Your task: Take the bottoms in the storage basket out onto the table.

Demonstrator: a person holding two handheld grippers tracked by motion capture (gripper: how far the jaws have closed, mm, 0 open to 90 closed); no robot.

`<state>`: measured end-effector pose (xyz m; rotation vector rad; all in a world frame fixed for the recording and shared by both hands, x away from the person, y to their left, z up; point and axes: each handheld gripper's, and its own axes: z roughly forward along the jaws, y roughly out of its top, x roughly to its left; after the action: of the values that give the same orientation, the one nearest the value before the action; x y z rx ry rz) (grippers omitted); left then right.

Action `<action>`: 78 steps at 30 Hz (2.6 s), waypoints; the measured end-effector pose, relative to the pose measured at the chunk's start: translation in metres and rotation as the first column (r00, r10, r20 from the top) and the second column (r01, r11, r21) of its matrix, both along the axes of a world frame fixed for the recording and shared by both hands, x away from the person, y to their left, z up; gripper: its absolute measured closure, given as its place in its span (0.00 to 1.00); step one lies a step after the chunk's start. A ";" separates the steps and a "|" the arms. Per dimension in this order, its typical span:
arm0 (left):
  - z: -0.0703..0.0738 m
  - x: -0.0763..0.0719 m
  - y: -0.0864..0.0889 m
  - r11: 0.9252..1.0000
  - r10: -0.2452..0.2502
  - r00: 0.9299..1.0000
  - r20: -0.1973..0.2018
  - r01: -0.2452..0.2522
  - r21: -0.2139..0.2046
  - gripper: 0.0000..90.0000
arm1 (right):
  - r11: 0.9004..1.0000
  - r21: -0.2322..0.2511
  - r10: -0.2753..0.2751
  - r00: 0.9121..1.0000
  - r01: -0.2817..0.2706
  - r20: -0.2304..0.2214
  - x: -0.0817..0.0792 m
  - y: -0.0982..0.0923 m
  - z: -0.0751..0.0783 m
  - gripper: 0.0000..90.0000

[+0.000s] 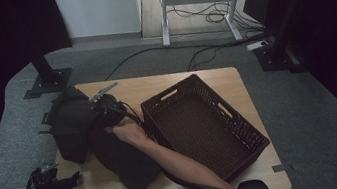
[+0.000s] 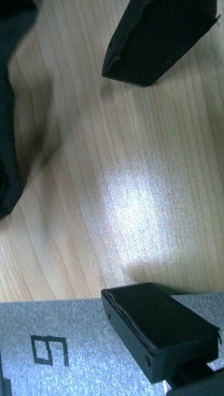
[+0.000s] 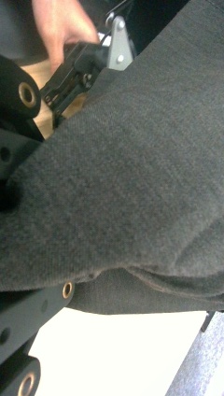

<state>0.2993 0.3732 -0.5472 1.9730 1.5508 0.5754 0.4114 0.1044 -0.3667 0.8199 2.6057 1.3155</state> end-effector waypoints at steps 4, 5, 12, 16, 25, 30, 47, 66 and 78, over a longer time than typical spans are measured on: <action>0.000 0.000 0.000 1.000 0.001 1.000 0.000 -0.001 0.000 0.00 | 1.000 -0.003 -0.008 1.000 0.008 -0.001 0.001 -0.005 -0.008 0.82; 0.000 0.000 0.000 1.000 0.003 1.000 0.001 -0.003 -0.002 0.00 | 1.000 -0.004 -0.012 1.000 0.012 -0.005 0.002 -0.006 -0.010 0.82; 0.000 0.000 0.000 1.000 0.006 1.000 0.002 -0.006 -0.002 0.00 | 0.999 -0.022 -0.029 0.999 0.028 -0.014 0.004 -0.012 -0.026 0.82; 0.000 0.000 0.000 1.000 0.005 1.000 0.001 -0.005 -0.002 0.00 | 0.999 -0.032 -0.031 0.999 0.031 -0.018 0.004 -0.013 -0.034 0.81; 0.000 0.000 -0.001 1.000 0.007 1.000 0.001 -0.007 0.000 0.00 | 0.994 -0.101 -0.035 0.999 0.032 -0.026 0.007 -0.010 -0.055 0.78; 0.000 0.001 -0.002 1.000 0.009 1.000 0.002 -0.009 -0.001 0.00 | 0.989 -0.141 -0.050 0.997 0.042 -0.051 0.013 -0.015 -0.068 0.64; 0.000 0.001 -0.002 1.000 0.011 1.000 0.004 -0.011 -0.001 0.00 | 0.996 -0.086 0.005 0.999 -0.009 -0.038 0.012 -0.029 -0.051 0.36; 0.000 0.001 -0.003 1.000 0.013 1.000 0.003 -0.013 -0.001 0.00 | 0.998 -0.039 0.042 0.999 -0.042 0.014 0.002 -0.057 -0.013 0.37; 0.000 0.001 -0.003 1.000 0.014 1.000 0.003 -0.014 -0.001 0.00 | 0.999 -0.024 -0.028 0.999 0.029 0.029 -0.001 -0.091 -0.007 0.33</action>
<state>0.3001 0.3702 -0.5475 1.9614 1.5643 0.5833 0.4102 0.0134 -0.3739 0.8245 2.5729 1.2763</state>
